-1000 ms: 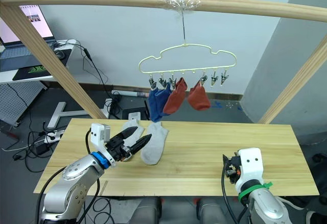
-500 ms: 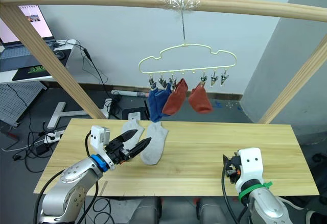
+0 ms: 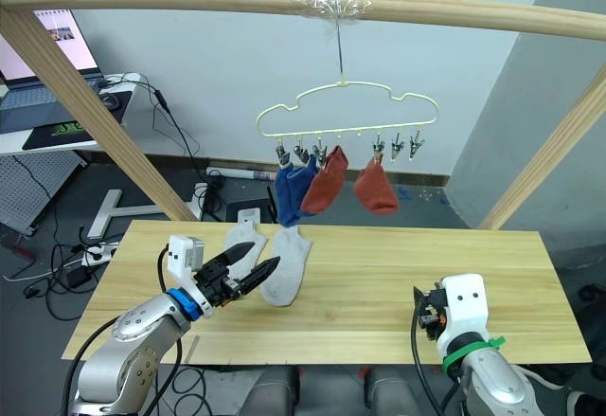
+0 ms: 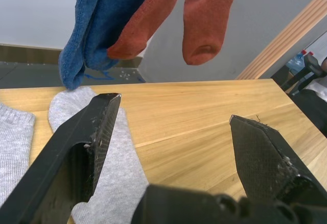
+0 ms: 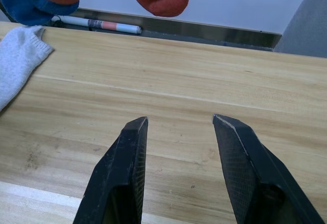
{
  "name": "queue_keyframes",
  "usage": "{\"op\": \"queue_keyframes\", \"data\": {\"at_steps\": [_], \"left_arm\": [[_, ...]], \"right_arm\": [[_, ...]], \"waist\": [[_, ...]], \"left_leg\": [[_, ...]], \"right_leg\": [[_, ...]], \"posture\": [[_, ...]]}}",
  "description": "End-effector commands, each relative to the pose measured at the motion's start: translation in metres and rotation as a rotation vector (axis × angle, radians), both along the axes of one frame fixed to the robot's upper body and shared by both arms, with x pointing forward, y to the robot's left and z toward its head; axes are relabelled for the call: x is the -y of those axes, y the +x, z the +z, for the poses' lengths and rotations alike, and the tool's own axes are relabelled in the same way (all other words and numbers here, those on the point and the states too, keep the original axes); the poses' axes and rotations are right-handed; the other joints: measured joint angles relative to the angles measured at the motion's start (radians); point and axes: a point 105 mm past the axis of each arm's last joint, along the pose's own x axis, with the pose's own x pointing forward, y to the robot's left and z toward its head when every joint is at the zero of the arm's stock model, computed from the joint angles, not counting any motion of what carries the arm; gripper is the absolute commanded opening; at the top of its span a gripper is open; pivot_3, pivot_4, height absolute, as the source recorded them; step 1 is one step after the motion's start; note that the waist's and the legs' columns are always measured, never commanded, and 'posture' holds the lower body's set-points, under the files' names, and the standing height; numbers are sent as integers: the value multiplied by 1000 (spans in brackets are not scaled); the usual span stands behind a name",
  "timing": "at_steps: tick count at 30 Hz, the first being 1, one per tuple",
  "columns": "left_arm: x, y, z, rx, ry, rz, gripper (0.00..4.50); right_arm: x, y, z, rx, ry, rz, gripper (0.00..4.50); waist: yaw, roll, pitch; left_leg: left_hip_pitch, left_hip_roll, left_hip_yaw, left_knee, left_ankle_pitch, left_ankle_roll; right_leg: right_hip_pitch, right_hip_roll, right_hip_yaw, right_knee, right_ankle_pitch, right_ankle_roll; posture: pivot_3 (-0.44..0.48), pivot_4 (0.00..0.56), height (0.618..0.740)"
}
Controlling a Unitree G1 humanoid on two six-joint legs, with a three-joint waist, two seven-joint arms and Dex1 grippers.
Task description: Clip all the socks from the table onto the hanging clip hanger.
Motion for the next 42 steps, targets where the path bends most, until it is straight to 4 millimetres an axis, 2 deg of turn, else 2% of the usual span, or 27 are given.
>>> {"op": "queue_keyframes", "data": {"at_steps": [1, 42], "left_arm": [[4, -2, 13, 61, 3, -22, 3902], [6, -1, 15, 62, -3, -38, 3902]], "right_arm": [[2, 1, 8, 31, -9, -3, 2073], [2, -1, 7, 26, -5, -11, 2073]], "waist": [[0, 0, 0], [0, 0, 0]], "left_leg": [[0, 0, 0, 0, 0, 0], [-2, 0, 0, -2, 0, 0]], "right_leg": [[0, 0, 0, 0, 0, 0], [-2, 0, 0, -2, -1, -2]], "posture": [[79, 179, 740], [72, 187, 740]]}}
